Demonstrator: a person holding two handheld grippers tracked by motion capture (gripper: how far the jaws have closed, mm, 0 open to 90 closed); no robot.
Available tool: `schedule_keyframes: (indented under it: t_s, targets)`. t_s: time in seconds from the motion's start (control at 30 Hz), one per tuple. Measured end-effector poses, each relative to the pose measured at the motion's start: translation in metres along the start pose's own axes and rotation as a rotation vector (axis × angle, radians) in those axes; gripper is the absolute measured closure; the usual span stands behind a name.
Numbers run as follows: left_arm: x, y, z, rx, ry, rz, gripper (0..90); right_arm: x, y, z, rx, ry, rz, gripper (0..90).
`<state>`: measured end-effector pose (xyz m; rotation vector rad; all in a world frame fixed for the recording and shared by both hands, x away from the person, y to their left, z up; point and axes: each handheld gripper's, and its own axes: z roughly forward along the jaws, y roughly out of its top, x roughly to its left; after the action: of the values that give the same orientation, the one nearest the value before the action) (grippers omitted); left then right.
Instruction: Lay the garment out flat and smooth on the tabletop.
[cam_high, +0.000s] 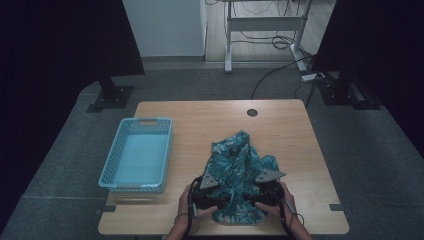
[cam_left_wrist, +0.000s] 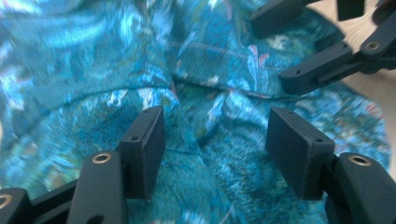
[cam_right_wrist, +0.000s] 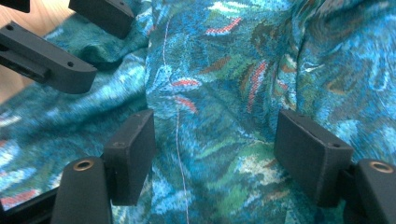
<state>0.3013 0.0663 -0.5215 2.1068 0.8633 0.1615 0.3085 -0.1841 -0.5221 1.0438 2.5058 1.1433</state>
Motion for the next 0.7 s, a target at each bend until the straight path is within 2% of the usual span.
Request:
schedule_keyframes:
  t_s: [0.17, 0.3, 0.37, 0.47, 0.6, 0.7]
  targets:
    - [0.000, -0.008, 0.005, 0.040, 0.008, -0.001, 37.9, 0.002, -0.006, 0.002, 0.012, -0.002, 0.005, 30.1]
    - [-0.001, -0.015, 0.001, 0.022, 0.001, -0.009, 38.3, 0.005, -0.012, 0.001, 0.019, 0.015, 0.012, 30.5]
    - [-0.001, -0.020, -0.002, -0.001, -0.012, -0.030, 39.5, 0.006, -0.017, -0.002, 0.007, 0.024, 0.010, 30.5]
    - [-0.003, -0.026, -0.008, -0.008, -0.023, -0.035, 40.4, 0.009, -0.023, -0.009, 0.005, 0.051, 0.022, 30.5]
    - [-0.011, -0.032, -0.017, 0.016, -0.020, -0.009, 40.4, 0.015, -0.030, -0.015, 0.000, 0.075, 0.026, 30.4]
    - [-0.015, -0.035, -0.021, 0.037, -0.018, 0.013, 40.3, 0.019, -0.032, -0.017, -0.005, 0.069, 0.036, 30.0]
